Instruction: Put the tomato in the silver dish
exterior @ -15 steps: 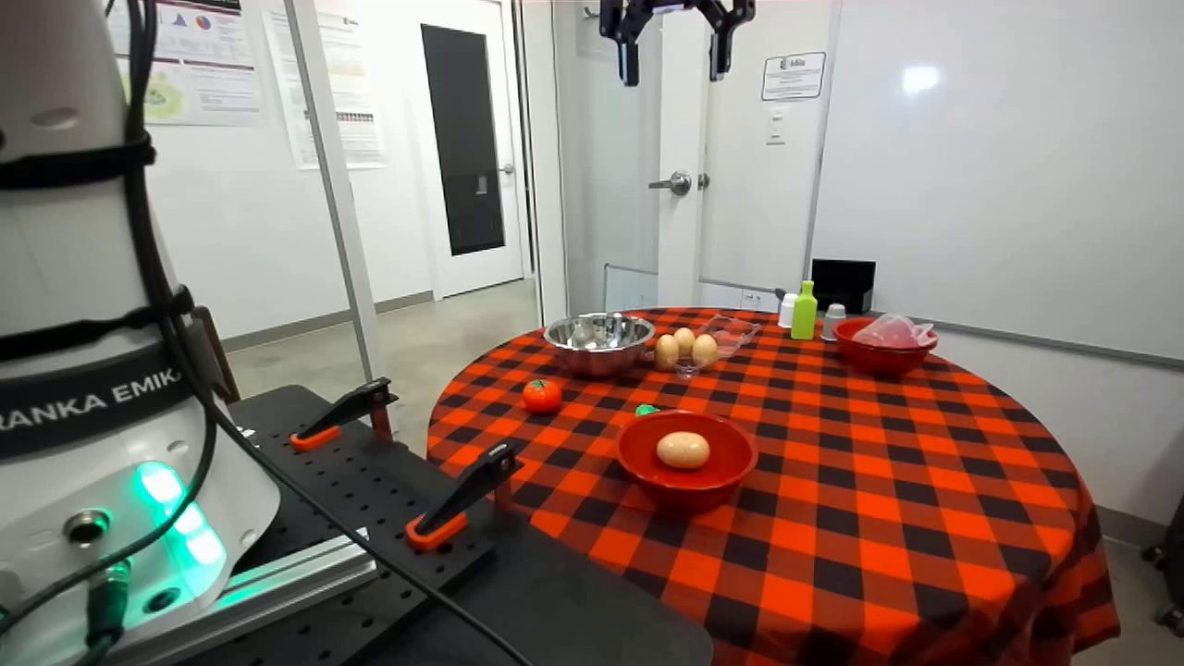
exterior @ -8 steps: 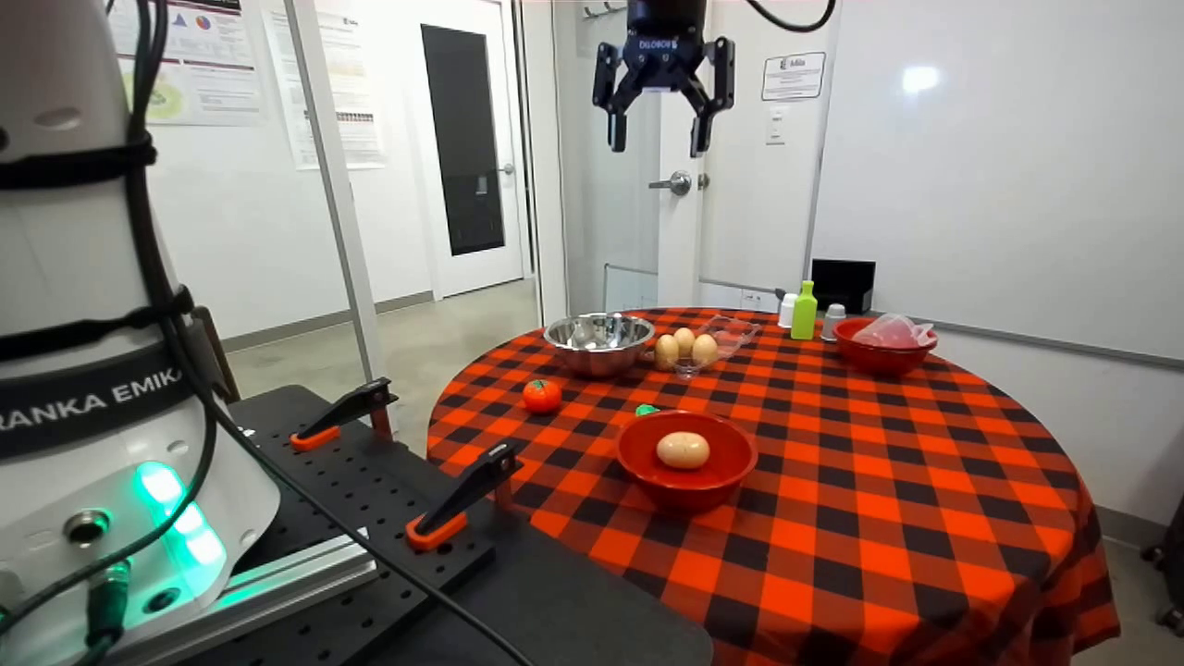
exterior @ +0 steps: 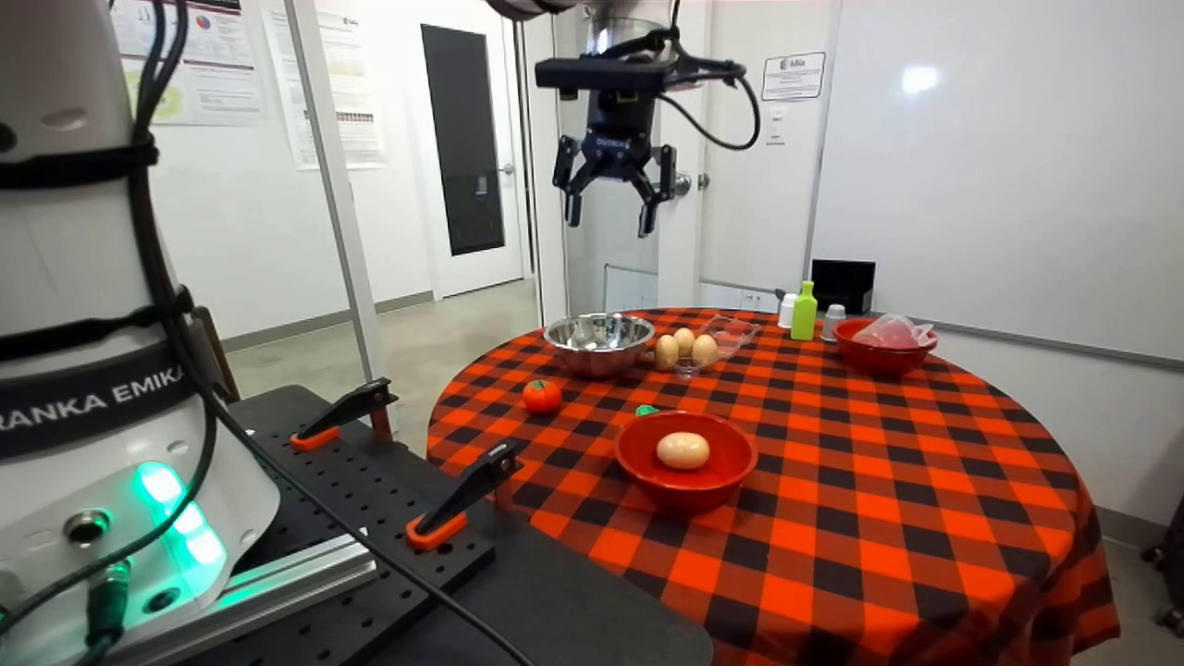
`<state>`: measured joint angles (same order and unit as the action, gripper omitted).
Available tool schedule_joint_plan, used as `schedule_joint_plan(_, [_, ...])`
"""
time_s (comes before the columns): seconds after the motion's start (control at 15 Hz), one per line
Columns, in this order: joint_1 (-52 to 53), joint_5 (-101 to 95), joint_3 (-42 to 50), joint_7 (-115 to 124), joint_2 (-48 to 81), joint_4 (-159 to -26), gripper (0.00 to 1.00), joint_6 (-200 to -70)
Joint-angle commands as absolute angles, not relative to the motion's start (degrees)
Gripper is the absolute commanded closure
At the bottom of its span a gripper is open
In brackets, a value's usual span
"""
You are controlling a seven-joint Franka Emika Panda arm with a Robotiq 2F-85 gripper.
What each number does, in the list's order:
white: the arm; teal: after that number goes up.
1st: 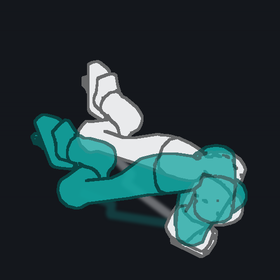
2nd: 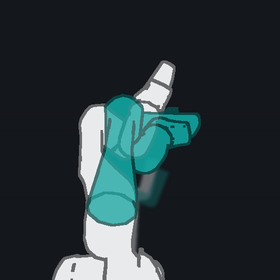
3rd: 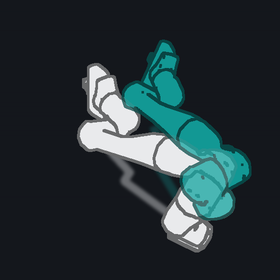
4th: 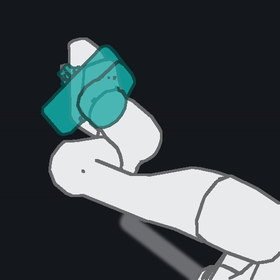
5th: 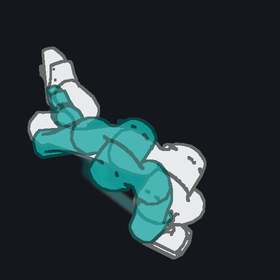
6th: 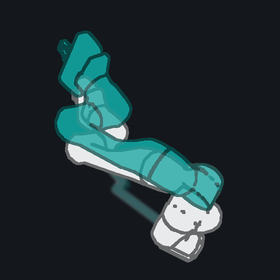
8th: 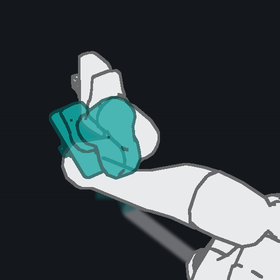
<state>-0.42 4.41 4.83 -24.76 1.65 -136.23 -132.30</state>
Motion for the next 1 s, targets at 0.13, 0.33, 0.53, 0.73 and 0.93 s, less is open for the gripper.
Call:
schedule_joint_plan(0.13, [0.3, 7.3, -1.1, -26.3, 12.5, -133.4, 0.00, -137.4])
schedule_joint_plan(0.33, [-0.1, 7.3, -4.0, -26.1, 17.1, -132.1, 0.00, -139.7])
schedule_joint_plan(0.53, [0.3, 5.7, -5.4, -22.9, 22.1, -130.4, 0.00, -143.7])
schedule_joint_plan(0.73, [0.4, 5.2, -6.1, -19.5, 26.9, -128.1, 0.00, -146.1])
schedule_joint_plan(0.93, [0.5, 5.1, -6.6, -16.9, 30.6, -126.0, 0.00, -145.8])
